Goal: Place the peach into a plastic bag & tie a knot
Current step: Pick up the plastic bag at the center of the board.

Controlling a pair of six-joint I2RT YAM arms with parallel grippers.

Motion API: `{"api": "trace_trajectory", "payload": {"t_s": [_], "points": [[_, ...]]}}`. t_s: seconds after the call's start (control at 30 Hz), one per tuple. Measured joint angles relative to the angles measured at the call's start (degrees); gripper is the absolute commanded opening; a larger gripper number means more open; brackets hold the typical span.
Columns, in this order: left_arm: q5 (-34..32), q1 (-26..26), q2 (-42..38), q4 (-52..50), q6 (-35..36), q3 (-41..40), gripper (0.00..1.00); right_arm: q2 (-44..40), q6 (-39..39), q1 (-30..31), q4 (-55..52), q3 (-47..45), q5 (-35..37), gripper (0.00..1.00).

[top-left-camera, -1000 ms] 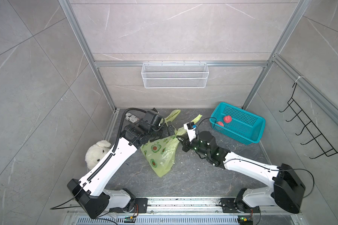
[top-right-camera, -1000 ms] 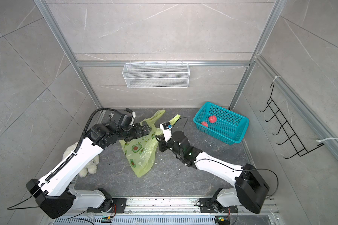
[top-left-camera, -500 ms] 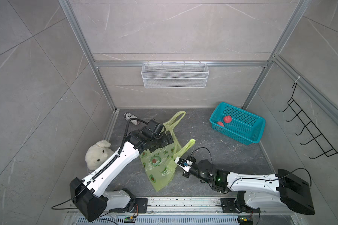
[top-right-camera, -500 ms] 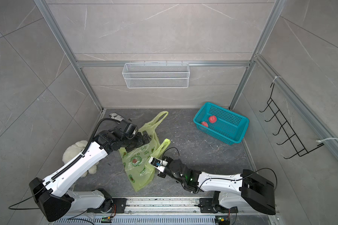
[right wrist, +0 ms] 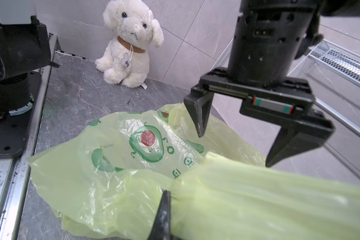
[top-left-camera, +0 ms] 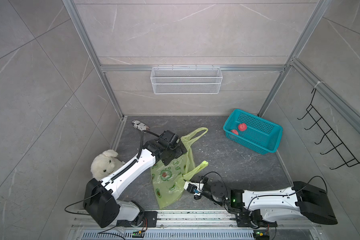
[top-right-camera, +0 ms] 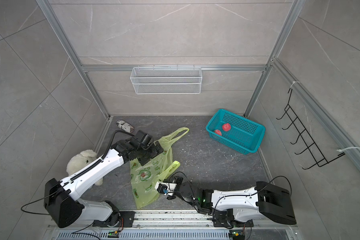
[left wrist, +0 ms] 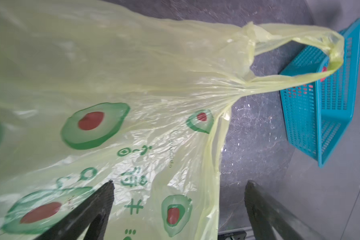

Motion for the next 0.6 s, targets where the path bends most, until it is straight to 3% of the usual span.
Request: {"api": "trace_trajectory", "payload": {"t_s": [0.13, 0.2, 0.23, 0.27, 0.3, 0.33, 0.37, 0.6], "points": [[7.39, -2.62, 6.23, 4.5, 4.35, 2.29, 0.99, -0.59, -0.46, 0.0, 0.85, -0.57, 0.87, 0.0], [12.5, -3.48, 9.49, 8.07, 5.88, 2.05, 0.9, -1.01, -0.46, -0.07, 1.27, -1.27, 1.09, 0.0], [14.32, -3.82, 11.06, 9.38, 6.49, 2.08, 0.8, -1.22, -0.46, -0.2, 1.29, -1.53, 1.14, 0.0], [15.91, -4.07, 12.74, 10.67, 6.99, 2.12, 0.62, -1.49, -0.46, -0.39, 1.27, -1.75, 1.22, 0.0], [17.09, -4.26, 14.47, 11.58, 7.72, 2.29, 0.28, -1.77, -0.46, -0.7, 1.2, -1.79, 1.25, 0.0], [17.84, -4.42, 15.76, 12.04, 8.24, 2.43, 0.07, -2.03, -0.44, -0.94, 1.2, -1.79, 1.27, 0.0], [18.53, -4.48, 17.18, 12.37, 8.63, 2.67, 0.0, -2.47, -0.44, -1.14, 1.16, -1.79, 1.29, 0.0], [18.82, -4.39, 17.92, 12.63, 11.5, 5.57, 0.0, -6.01, 0.63, -1.4, -1.64, -1.79, 1.44, 0.0]]}}
